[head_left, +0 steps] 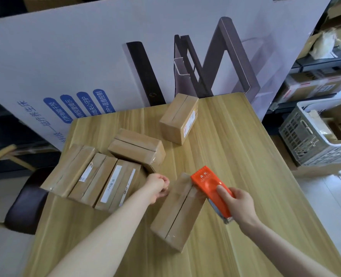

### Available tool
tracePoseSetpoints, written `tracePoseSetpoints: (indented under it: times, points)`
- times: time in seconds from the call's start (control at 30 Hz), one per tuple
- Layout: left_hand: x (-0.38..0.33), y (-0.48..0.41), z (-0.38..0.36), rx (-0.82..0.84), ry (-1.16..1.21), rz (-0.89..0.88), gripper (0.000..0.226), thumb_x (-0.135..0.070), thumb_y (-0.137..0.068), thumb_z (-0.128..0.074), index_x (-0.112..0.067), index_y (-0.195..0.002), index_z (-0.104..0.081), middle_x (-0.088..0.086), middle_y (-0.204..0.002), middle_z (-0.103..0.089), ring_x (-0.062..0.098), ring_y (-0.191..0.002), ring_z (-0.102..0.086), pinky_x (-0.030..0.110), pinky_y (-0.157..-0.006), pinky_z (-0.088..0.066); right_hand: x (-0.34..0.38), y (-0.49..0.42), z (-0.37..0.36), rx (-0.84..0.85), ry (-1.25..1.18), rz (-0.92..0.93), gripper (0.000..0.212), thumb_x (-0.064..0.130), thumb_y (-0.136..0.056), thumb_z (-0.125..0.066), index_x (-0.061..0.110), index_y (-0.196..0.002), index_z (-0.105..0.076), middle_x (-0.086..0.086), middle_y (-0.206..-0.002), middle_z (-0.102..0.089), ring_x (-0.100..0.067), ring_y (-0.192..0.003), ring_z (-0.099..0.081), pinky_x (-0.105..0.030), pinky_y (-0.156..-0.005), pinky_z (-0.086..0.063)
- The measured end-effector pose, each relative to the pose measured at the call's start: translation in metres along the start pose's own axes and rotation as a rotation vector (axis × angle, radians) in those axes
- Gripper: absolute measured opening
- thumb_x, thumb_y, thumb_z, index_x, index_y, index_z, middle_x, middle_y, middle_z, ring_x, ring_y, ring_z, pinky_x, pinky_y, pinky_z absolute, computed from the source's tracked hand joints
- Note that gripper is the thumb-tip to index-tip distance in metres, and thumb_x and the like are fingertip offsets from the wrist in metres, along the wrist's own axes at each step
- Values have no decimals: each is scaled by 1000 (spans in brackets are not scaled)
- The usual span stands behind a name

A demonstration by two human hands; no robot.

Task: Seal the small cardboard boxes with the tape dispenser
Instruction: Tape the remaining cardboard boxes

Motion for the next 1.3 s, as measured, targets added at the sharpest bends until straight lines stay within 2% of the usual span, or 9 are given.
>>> tracePoseSetpoints:
  times: [0.13,0.23,0.37,0.47,0.57,0.73,0.83,1.13,1.3]
  points:
    - [-14,-5,20,-81,37,-84,20,7,-89,-54,-9,-79,-57,6,-85,-59,19,-64,-59,35,-76,-58,20,-7,9,197,47,100,31,32,-90,-68,9,-70,-68,-4,-47,-61,-19,-38,-56,-28,-37,-44]
    - [-29,-5,19,-124,-3,-148,19,4,-91,-52,-12,-79,-57,6,-91,-59,20,-59,-61,30,-68,-57,34,-4,13,257,201,181,25,35,-87,-69,16,-72,-68,-6,-53,-65,-23,-37,-61,-32,-34,-48]
    - [-34,2,4,-260,-122,-255,23,-1,-92,-47,-18,-77,-51,3,-85,-58,18,-61,-61,31,-63,-52,35,-5,11,196,447,175,36,49,-86,-64,16,-73,-66,-6,-60,-67,-23,-41,-63,-40,-47,-53]
    - [-25,6,-3,-408,94,-302,23,-1,-90,-46,-19,-77,-50,4,-80,-60,21,-66,-56,29,-62,-43,20,-9,2,124,206,34,46,44,-88,-66,3,-67,-65,-4,-51,-59,-17,-44,-55,-32,-50,-44]
    - [-10,4,-7,-488,276,-299,21,0,-89,-47,-17,-80,-53,7,-81,-63,25,-71,-58,32,-66,-48,-2,-15,-6,93,-67,-141,49,43,-89,-66,-4,-76,-70,-5,-57,-60,-15,-51,-52,-26,-51,-39]
    - [-16,21,-8,-742,149,-694,26,17,-78,-50,-9,-78,-52,1,-81,-56,22,-76,-52,21,-68,-40,-5,-28,-6,170,-99,-124,42,45,-86,-67,6,-77,-74,-3,-57,-68,-9,-45,-59,-18,-41,-44]
    - [-10,31,-10,-840,199,-812,26,21,-75,-49,-4,-81,-54,0,-83,-54,22,-76,-50,25,-69,-41,-5,-33,-2,224,-69,-107,42,49,-83,-69,8,-73,-72,-1,-55,-66,-9,-43,-58,-16,-40,-42]
    - [-8,33,-11,-826,243,-864,24,22,-77,-50,-1,-84,-55,5,-85,-56,18,-76,-51,27,-69,-44,5,-41,19,338,-232,-127,50,60,-64,-71,10,-70,-75,-2,-47,-58,-11,-34,-48,-18,-32,-36]
    - [-22,30,-21,-634,122,-892,21,12,-78,-63,-9,-78,-60,-4,-80,-62,10,-74,-56,22,-69,-47,38,-34,63,311,187,136,40,56,-75,-72,16,-71,-70,-8,-49,-64,-25,-36,-57,-24,-32,-41]
Point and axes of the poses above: each hand's wrist, its own y-axis away from the middle knuckle, its own z-axis out of the back of the hand, x = y × z, the point moved 7 cm from there along -y, towards the middle knuckle
